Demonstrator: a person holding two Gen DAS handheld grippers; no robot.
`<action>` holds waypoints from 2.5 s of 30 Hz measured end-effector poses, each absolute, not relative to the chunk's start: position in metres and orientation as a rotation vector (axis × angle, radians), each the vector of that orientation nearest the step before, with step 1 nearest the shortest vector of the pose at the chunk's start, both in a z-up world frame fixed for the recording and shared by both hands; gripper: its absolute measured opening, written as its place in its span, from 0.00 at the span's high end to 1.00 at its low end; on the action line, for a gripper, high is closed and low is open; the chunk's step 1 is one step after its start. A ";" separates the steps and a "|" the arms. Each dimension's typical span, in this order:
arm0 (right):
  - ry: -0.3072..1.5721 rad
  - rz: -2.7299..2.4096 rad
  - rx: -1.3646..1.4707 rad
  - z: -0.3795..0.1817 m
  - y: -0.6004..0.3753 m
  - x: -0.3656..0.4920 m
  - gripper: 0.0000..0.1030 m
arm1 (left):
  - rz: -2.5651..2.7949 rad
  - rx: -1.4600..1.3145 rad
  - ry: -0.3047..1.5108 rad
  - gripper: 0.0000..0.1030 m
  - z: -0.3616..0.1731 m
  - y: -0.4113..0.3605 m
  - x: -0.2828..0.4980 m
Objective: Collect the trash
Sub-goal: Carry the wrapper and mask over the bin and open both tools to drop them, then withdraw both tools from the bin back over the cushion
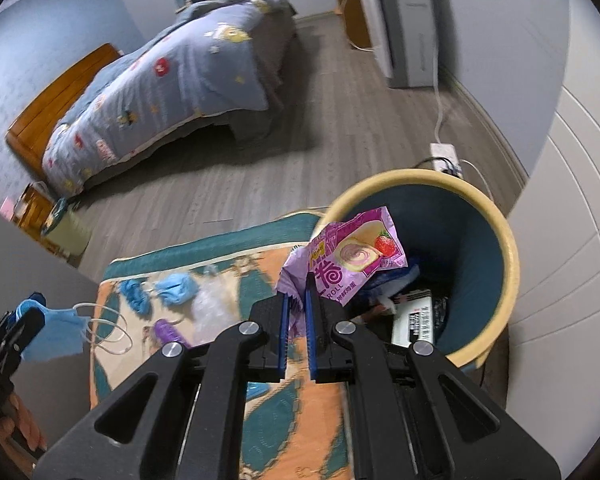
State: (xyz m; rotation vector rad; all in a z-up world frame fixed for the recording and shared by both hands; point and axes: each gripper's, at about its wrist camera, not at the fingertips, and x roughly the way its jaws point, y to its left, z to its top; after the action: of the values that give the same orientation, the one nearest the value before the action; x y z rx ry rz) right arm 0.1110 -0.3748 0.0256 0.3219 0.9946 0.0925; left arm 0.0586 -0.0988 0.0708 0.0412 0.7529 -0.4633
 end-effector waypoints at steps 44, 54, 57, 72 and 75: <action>1.077 -0.109 0.507 -0.045 -0.479 0.130 0.21 | -0.592 0.136 0.872 0.07 -0.017 -0.244 0.142; 1.066 -0.056 0.320 -0.021 -0.415 0.143 0.06 | -0.402 0.222 0.824 0.06 0.027 -0.147 0.129; 1.062 -0.029 0.258 -0.014 -0.387 0.146 0.06 | -0.321 0.218 0.814 0.05 0.043 -0.113 0.122; 1.069 0.128 0.020 -0.006 -0.255 0.145 0.06 | -0.017 0.073 0.880 0.05 0.015 0.034 0.119; 1.074 0.148 -0.008 -0.011 -0.238 0.147 0.06 | -0.005 0.100 0.894 0.05 0.007 0.043 0.124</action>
State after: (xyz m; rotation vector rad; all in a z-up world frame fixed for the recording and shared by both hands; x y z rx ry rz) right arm 0.1470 -0.2376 -0.0108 -0.0075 1.0740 0.1477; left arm 0.1241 0.0426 0.0070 0.1004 0.8943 -0.0051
